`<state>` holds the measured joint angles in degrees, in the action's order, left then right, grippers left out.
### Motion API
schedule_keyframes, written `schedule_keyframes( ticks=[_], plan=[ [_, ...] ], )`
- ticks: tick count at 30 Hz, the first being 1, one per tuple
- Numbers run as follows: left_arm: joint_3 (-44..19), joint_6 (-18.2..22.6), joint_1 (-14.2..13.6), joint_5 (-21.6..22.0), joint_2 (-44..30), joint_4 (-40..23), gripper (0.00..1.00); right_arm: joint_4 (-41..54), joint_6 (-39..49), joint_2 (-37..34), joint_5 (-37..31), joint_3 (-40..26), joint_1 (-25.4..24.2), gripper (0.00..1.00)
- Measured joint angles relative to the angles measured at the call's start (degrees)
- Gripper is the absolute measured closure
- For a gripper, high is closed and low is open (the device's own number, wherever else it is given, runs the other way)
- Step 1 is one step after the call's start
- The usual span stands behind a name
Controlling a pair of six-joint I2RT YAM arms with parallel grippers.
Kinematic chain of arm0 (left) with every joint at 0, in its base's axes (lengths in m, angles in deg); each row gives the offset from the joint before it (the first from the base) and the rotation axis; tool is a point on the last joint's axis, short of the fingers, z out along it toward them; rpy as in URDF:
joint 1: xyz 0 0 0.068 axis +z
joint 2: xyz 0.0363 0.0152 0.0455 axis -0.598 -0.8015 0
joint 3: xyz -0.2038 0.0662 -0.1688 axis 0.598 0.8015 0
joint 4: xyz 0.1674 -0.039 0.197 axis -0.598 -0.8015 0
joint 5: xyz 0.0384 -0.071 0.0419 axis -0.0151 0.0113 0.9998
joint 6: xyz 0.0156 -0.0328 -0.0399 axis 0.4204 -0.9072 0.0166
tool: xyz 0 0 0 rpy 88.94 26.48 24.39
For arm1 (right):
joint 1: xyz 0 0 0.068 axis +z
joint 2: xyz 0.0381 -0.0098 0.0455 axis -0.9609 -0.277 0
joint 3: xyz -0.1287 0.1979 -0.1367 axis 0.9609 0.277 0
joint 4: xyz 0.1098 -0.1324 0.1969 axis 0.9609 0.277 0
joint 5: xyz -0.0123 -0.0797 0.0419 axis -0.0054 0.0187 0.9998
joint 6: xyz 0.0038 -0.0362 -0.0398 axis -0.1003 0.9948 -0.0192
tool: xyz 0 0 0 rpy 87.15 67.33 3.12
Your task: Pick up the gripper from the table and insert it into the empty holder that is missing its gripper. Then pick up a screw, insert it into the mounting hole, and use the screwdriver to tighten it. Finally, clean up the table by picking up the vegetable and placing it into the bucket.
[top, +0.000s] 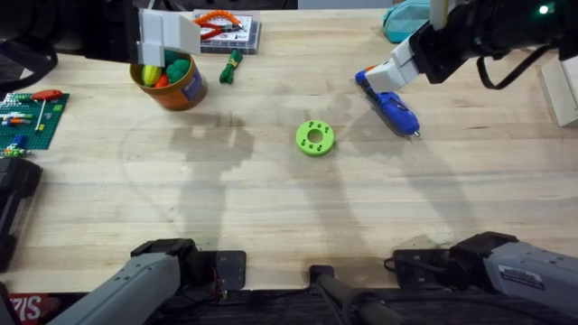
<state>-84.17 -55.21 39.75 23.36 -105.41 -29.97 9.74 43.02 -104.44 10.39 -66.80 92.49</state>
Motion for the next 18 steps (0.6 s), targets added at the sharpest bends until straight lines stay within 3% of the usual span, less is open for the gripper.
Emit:
schedule_keyframes(
  ticks=[7,14,18],
  plan=[
    [0.22,-0.62,-0.09,-1.19,-0.11,1.80,0.033,1.18,0.03,-0.01,-0.02,0.04,0.02,0.043],
    [0.20,-6.77,-0.36,-8.11,-5.60,9.57,0.033,3.59,0.03,-0.01,0.24,0.04,0.30,0.043],
    [0.22,-8.57,-3.99,-9.25,-14.00,14.20,0.033,3.58,0.03,0.01,0.27,0.04,0.39,0.043]
  ],
)
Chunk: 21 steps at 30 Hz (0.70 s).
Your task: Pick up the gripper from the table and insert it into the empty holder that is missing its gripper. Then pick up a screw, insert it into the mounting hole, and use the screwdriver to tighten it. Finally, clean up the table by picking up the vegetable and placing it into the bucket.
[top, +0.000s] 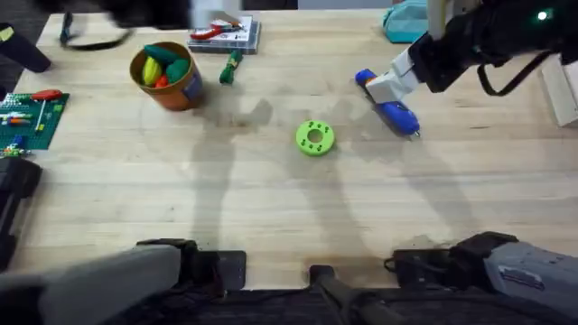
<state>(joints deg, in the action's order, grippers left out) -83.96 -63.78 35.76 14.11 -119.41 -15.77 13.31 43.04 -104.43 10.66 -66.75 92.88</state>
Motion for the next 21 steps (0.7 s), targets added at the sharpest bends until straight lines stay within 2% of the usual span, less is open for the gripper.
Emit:
schedule_keyframes(
  ticks=[2,6,9,16,21],
  plan=[
    [0.02,-0.94,-2.82,1.81,-4.48,2.66,0.033,0.02,0.00,-0.02,0.00,0.00,0.00,0.043],
    [0.13,-2.20,-8.01,8.44,-11.74,7.98,0.033,0.00,0.00,-0.02,0.00,0.00,0.00,0.043],
    [0.13,-2.57,-10.02,11.93,-16.40,10.89,0.033,-0.01,0.00,0.00,0.00,0.00,0.00,0.043],
    [0.19,-3.11,-9.34,15.91,-26.80,15.92,0.033,0.03,0.00,0.00,0.00,0.00,0.00,0.043],
    [0.24,-5.08,-8.40,18.64,-29.70,20.64,0.033,0.01,0.00,-0.02,0.00,0.00,0.00,0.043]
  ],
)
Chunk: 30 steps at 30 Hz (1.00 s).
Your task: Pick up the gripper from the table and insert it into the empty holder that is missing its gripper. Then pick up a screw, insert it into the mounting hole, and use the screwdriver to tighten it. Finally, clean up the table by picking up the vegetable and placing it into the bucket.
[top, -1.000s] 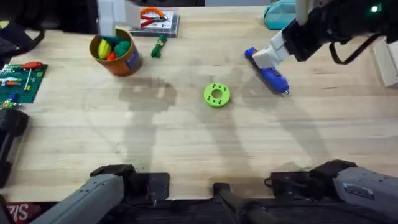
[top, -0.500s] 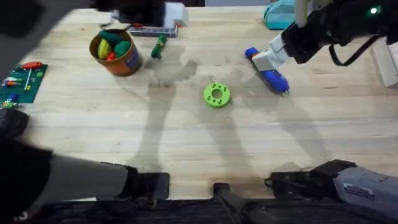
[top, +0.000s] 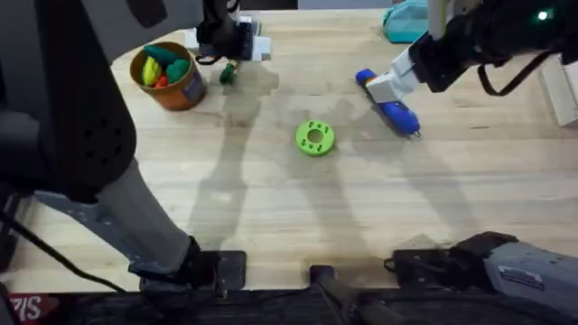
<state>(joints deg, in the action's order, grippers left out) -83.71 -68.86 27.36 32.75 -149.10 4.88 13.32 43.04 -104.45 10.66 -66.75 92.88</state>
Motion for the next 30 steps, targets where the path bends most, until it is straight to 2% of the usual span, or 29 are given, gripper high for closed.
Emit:
schedule_keyframes(
  ticks=[12,15,17,18,20,23,26,30],
  plan=[
    [-0.02,-1.10,1.31,1.31,-5.36,4.00,0.039,0.02,0.00,-0.01,0.00,0.00,0.00,0.043],
    [-0.02,-1.49,1.40,1.45,-6.43,4.51,0.126,0.02,0.00,-0.01,0.00,0.00,0.00,0.043],
    [-0.02,-1.99,1.53,1.48,-6.73,4.77,0.240,0.01,0.00,-0.01,0.00,0.00,0.00,0.043],
    [-0.02,-1.88,1.59,1.51,-6.83,4.87,0.361,0.01,0.00,-0.01,0.00,0.00,0.00,0.043],
    [-0.02,-2.13,1.69,1.54,-7.01,4.92,0.539,0.01,0.00,-0.01,0.00,0.00,0.00,0.043],
    [-0.02,-2.40,1.81,1.64,-7.07,5.28,0.721,0.01,0.00,-0.01,0.00,0.00,0.00,0.043],
    [-0.01,-2.25,1.79,1.68,-7.05,5.44,0.970,0.01,0.00,-0.01,0.00,0.00,0.00,0.043],
    [-0.41,-3.10,1.79,1.68,-6.81,4.58,0.992,0.01,0.00,-0.01,0.00,0.00,0.00,0.043]
  ],
)
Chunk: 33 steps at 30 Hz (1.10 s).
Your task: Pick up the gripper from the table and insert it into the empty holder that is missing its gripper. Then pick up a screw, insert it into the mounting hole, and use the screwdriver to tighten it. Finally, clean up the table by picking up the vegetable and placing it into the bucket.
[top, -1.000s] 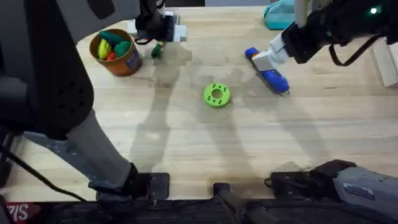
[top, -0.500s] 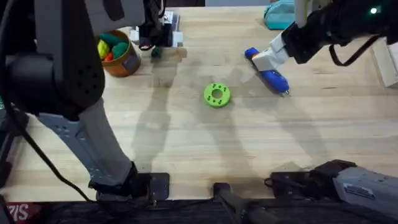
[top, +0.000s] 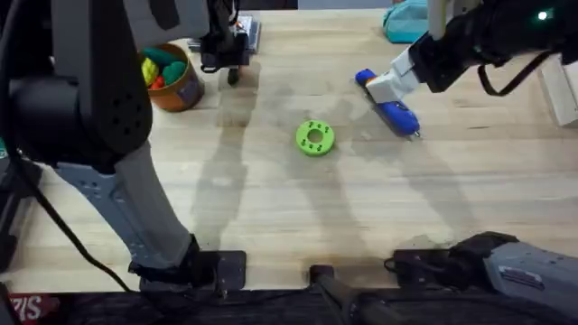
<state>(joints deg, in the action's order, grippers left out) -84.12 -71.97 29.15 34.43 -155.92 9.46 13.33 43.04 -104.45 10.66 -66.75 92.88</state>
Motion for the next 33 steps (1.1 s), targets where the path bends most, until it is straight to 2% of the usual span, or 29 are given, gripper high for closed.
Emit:
schedule_keyframes(
  ticks=[7,14,17,20,24,28,33],
  plan=[
    [-3.13,-1.00,0.00,0.00,3.20,-5.74,0.992,0.00,0.00,0.00,0.00,0.00,0.00,0.043],
    [-6.61,-1.68,0.05,0.21,16.70,-15.38,0.992,0.03,0.00,0.00,0.00,0.00,0.00,0.043],
    [-7.24,-4.22,0.62,1.97,22.38,-22.39,0.993,0.01,0.00,0.00,-0.01,0.00,0.00,0.043],
    [-7.33,-7.36,2.89,4.24,25.56,-28.53,0.993,0.00,0.00,-0.04,-0.01,0.00,0.00,0.043],
    [-7.10,-10.21,8.16,5.80,25.55,-33.00,0.993,0.01,0.00,-0.11,-0.01,0.00,0.00,0.043],
    [-5.19,-11.55,13.15,5.76,24.60,-33.30,0.993,0.02,0.00,-0.11,-0.02,0.00,0.00,0.043],
    [-2.46,-12.22,16.63,5.63,24.21,-29.84,0.993,0.01,0.00,-0.11,0.00,0.00,0.00,0.043]
  ],
)
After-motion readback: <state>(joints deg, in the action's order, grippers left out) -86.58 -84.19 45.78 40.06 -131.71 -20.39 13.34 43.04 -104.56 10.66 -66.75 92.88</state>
